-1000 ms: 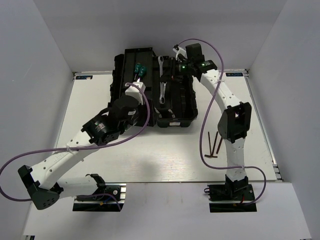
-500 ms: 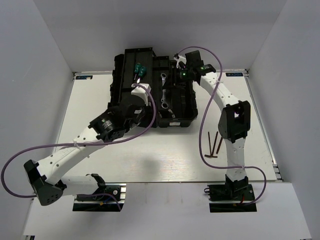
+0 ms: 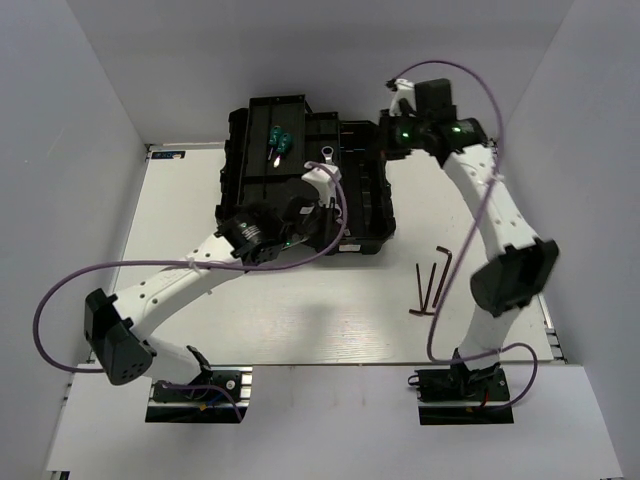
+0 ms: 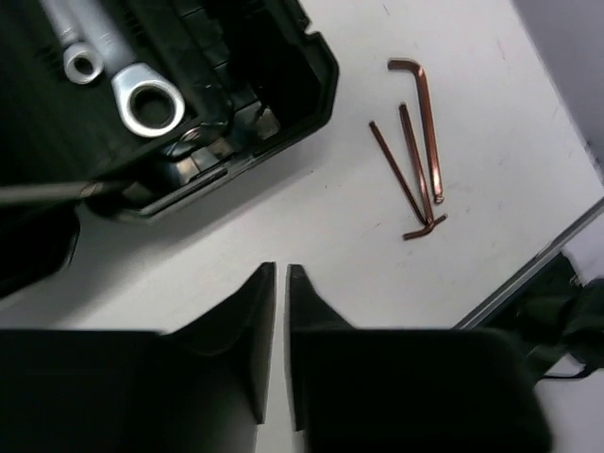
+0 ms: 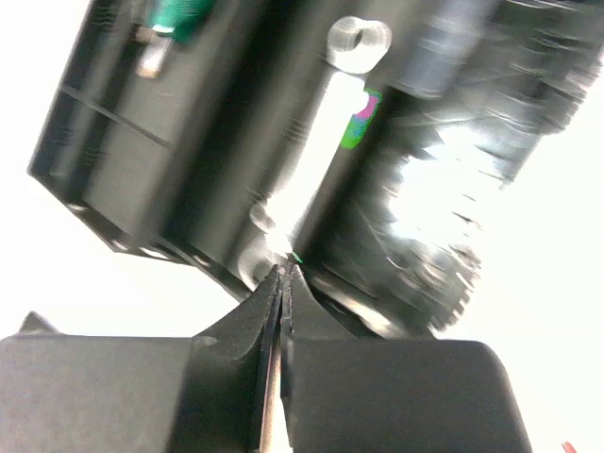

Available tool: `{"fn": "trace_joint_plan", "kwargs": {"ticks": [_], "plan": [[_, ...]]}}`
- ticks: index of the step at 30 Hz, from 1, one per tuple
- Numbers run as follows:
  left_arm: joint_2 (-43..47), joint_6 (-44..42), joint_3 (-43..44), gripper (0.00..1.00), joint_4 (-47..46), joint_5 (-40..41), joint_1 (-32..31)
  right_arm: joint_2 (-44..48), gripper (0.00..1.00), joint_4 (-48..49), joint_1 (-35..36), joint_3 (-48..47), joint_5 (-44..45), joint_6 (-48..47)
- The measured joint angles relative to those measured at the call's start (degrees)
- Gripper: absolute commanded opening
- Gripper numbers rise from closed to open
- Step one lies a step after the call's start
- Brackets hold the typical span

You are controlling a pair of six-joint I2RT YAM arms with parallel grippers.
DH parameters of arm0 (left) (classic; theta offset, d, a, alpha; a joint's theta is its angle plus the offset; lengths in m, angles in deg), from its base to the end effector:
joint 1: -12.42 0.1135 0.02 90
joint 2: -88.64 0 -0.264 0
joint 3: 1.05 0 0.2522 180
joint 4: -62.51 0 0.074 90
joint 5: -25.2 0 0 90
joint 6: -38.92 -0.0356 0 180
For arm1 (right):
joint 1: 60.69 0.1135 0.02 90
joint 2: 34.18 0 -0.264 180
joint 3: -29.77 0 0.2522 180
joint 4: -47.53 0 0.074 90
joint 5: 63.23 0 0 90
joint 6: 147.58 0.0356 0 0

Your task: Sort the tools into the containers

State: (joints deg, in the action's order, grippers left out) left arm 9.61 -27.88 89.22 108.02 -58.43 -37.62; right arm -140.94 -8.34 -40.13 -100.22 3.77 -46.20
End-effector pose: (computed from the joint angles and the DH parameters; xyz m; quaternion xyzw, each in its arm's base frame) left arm 0.2005 -0.2332 0.3602 0.1796 0.8646 -0.2389 0.4039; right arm 0.3863 0.1597 0.4082 -0.1642 0.8493 0.2975 0.4040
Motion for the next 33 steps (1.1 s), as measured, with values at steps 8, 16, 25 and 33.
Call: {"fn": "trace_joint_plan", "kwargs": {"ticks": [8,16,25,33], "plan": [[-9.2,-2.3,1.6,0.23,-5.3,-7.9,-2.7,19.8,0.13,-7.8,-6.8,23.5,16.7,-5.6],[-11.5,-3.5,1.5,0.59,-7.0,-10.8,-5.2,22.0,0.36,-13.3,-11.5,49.4,20.6,-8.7],[-13.2,-3.7,1.5,0.62,-6.5,-11.4,-7.2,18.4,0.38,-8.2,-15.3,52.4,20.2,-9.3],[-13.6,-2.7,1.5,0.62,-6.0,-10.2,-8.5,12.3,0.38,-5.7,-16.9,52.4,23.4,-8.8]]}}
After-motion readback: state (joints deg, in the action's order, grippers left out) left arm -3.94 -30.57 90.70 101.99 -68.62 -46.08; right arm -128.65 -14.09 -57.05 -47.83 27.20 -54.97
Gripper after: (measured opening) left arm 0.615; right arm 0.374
